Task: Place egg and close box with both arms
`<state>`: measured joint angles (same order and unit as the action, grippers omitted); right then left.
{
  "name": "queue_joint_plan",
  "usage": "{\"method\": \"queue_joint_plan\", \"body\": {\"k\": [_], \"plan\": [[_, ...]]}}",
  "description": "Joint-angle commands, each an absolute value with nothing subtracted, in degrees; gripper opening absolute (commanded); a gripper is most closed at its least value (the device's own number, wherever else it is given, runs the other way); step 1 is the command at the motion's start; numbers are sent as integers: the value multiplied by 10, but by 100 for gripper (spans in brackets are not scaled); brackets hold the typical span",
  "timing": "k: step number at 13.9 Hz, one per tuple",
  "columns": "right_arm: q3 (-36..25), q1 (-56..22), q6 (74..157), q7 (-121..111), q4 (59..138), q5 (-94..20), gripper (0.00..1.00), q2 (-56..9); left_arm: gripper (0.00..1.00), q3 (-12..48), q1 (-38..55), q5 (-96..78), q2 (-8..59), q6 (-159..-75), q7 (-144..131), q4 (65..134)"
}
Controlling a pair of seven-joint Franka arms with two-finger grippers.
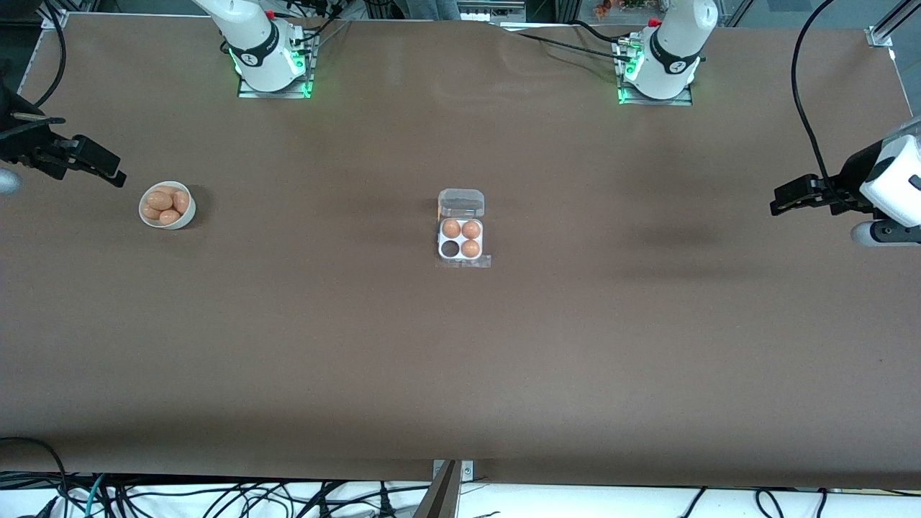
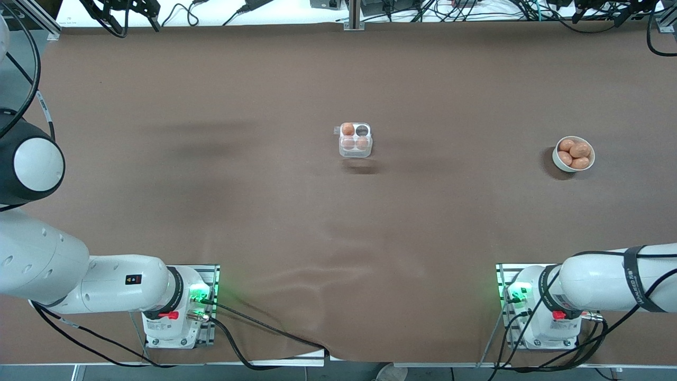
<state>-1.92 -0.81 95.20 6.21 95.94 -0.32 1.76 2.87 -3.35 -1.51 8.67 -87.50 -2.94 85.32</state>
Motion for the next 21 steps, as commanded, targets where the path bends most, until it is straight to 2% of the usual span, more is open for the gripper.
{"method": "queue_joint_plan", "body": {"k": [1, 5, 10, 12, 17, 20, 21], "plan": [[-16, -4, 943, 61, 952, -5, 100, 16, 100, 31, -33, 0, 90, -863, -18, 838], [-18, -2, 941, 40, 954, 0, 100, -10, 100, 31, -33, -1, 90, -863, -18, 838], [-21, 7, 915, -4, 966, 119, 100, -91, 100, 30, -33, -1, 90, -863, -18, 838], [-38, 11, 978, -5, 1023, 122, 100, -98, 100, 30, -33, -1, 90, -863, -18, 838], [-118, 11, 1194, -82, 1224, 120, 100, -49, 100, 30, -33, -1, 90, -863, -18, 838], [-159, 11, 1304, -130, 1308, 118, 100, -40, 100, 30, -33, -1, 90, -863, -18, 838], [-162, 11, 1314, -131, 1320, 118, 100, -40, 100, 30, -33, -1, 90, -863, -18, 838]]}}
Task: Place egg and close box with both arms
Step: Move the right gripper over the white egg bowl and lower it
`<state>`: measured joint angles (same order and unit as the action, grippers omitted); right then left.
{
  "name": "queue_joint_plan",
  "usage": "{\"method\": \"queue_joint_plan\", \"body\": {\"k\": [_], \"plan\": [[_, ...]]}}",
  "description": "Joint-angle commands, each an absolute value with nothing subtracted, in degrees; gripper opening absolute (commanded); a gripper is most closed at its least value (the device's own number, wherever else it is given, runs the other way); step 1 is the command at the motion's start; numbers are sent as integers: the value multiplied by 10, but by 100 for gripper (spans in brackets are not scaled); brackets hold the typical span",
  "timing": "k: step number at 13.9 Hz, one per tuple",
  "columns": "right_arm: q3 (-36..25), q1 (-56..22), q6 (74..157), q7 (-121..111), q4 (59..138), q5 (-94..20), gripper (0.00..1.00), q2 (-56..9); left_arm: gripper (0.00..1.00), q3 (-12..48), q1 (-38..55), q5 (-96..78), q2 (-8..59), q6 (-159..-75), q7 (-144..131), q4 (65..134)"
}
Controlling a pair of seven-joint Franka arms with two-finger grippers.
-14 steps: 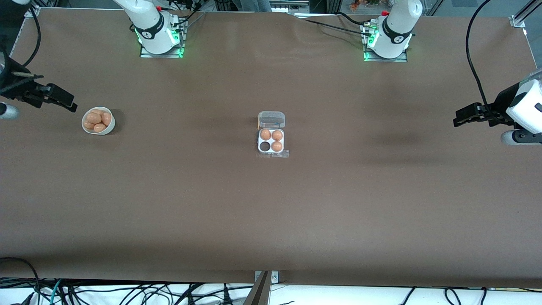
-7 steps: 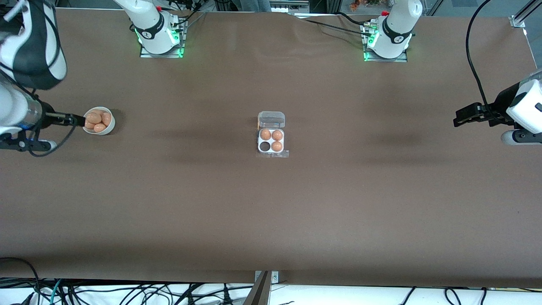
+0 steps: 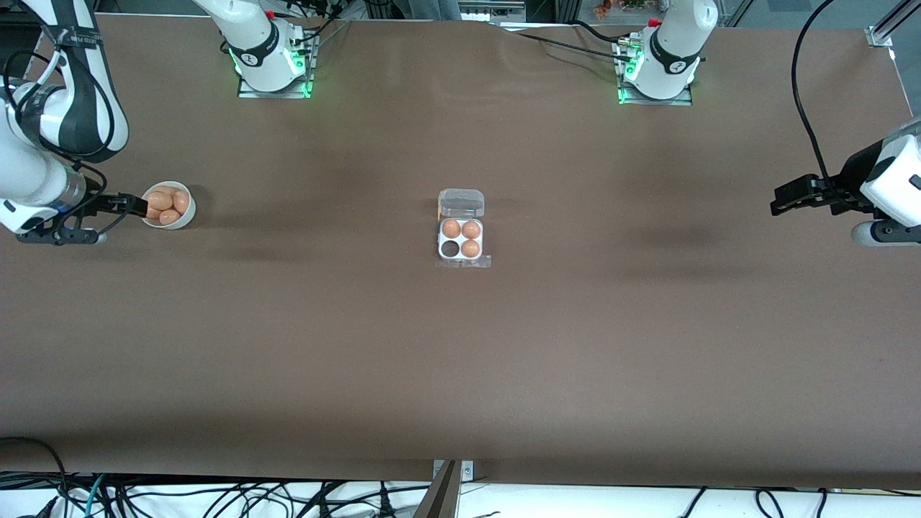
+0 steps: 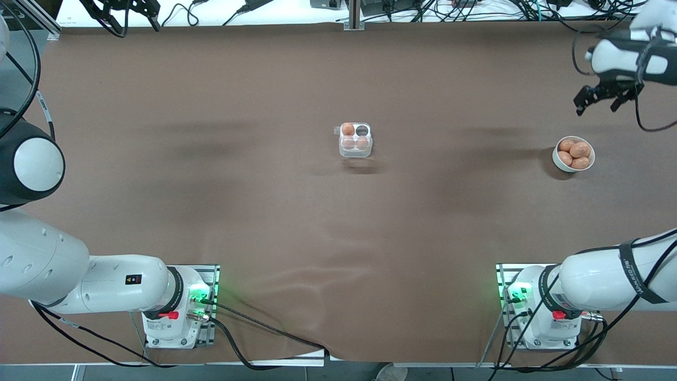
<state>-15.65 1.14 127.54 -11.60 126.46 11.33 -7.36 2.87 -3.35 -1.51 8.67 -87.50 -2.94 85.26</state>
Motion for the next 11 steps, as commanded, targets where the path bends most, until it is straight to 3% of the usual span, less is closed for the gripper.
{"method": "queue_joint_plan", "body": {"k": [1, 11], "plan": [[-162, 11, 1314, -133, 1327, 118, 100, -40, 100, 30, -33, -1, 90, -863, -18, 838], [-162, 12, 1324, -171, 1333, 98, 100, -96, 100, 30, -33, -1, 90, -863, -18, 838]]}}
